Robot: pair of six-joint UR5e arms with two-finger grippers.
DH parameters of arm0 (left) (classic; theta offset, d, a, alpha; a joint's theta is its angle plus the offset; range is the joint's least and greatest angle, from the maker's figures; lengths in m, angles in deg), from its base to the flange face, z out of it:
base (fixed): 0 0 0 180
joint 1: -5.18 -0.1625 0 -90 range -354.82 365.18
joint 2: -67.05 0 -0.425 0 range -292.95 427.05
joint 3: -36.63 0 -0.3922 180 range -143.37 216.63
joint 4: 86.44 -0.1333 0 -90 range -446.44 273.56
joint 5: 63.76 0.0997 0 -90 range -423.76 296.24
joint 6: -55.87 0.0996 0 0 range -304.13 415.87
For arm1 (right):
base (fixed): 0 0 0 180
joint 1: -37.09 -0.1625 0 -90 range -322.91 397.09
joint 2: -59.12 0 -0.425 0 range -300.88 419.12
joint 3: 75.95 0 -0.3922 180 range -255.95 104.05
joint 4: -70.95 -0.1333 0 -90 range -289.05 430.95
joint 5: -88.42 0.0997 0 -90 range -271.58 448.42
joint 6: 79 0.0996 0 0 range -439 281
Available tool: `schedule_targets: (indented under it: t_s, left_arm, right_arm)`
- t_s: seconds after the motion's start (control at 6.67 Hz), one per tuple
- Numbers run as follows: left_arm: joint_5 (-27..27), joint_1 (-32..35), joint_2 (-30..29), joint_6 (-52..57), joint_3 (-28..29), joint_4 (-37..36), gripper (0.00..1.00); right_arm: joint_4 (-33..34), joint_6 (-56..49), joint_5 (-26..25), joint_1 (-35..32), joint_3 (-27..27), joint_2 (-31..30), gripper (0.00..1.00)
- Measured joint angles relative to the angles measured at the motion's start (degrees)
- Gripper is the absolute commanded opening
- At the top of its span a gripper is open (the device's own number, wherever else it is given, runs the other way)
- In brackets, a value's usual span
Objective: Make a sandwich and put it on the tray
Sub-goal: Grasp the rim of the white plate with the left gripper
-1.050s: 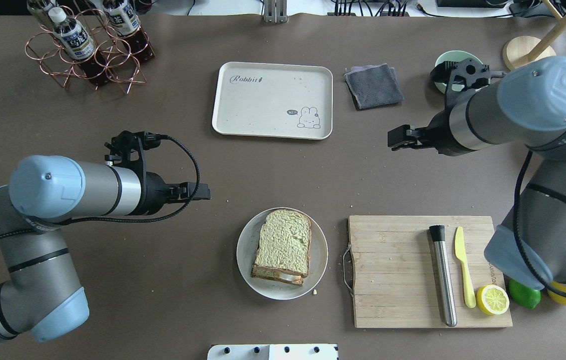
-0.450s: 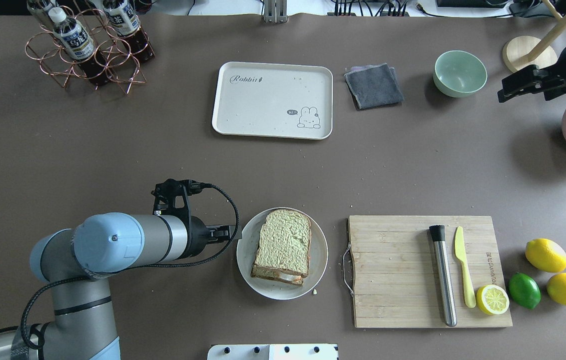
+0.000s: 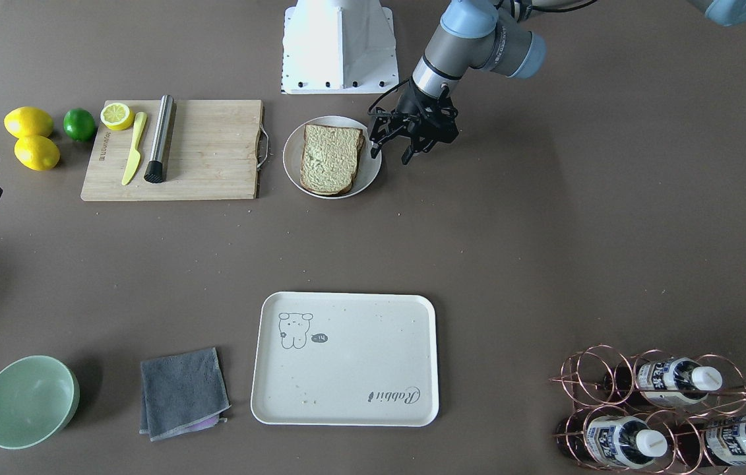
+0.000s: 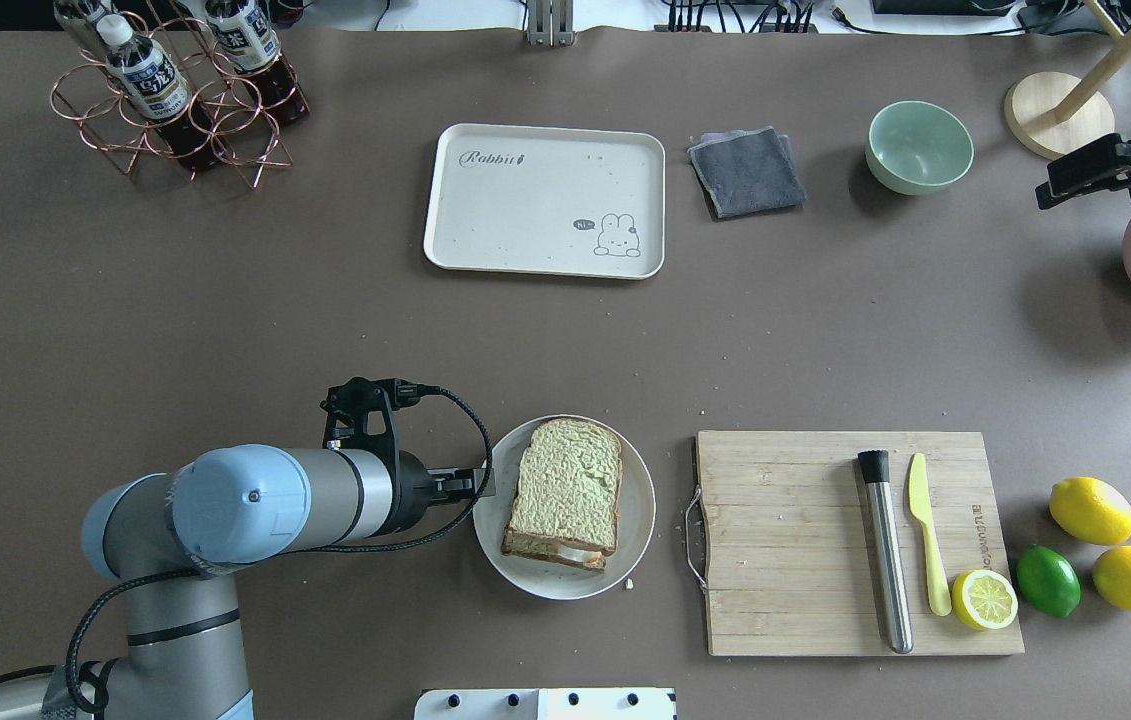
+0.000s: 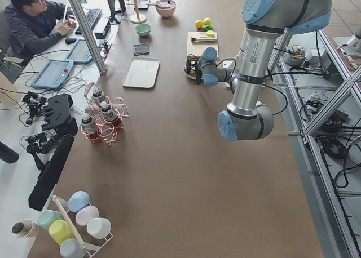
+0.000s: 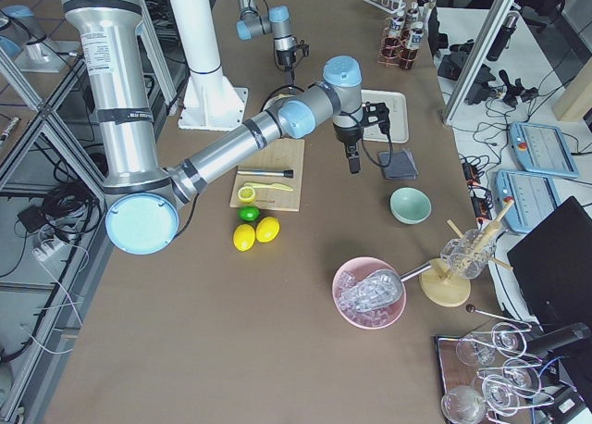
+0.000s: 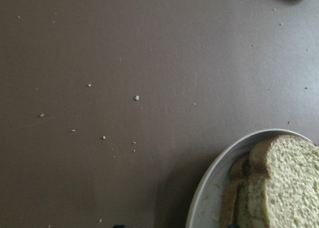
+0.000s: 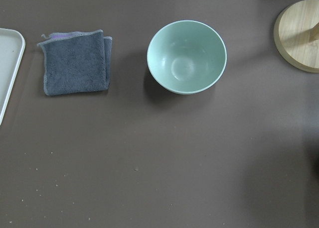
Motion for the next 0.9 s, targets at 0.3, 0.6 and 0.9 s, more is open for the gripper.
schedule_targets:
  t_s: [0.3,0.6,0.9]
  left_arm:
    - [0.7,-0.8,-1.1,0.0,1.3,0.1,0.52]
    - [0.8,-1.1,-1.8,0.0,1.9,0.1,0.44]
    - [0.8,-1.2,-2.2,0.0,2.4,0.2,0.44]
  right_arm:
    - [-0.2,-0.1,0.0,-0.1,-0.1,-0.4,1.0]
    - [-0.2,-0.1,0.0,-0.1,-0.2,-0.4,1.0]
    - [-0.2,-0.1,0.0,-0.1,-0.3,-0.4,1.0]
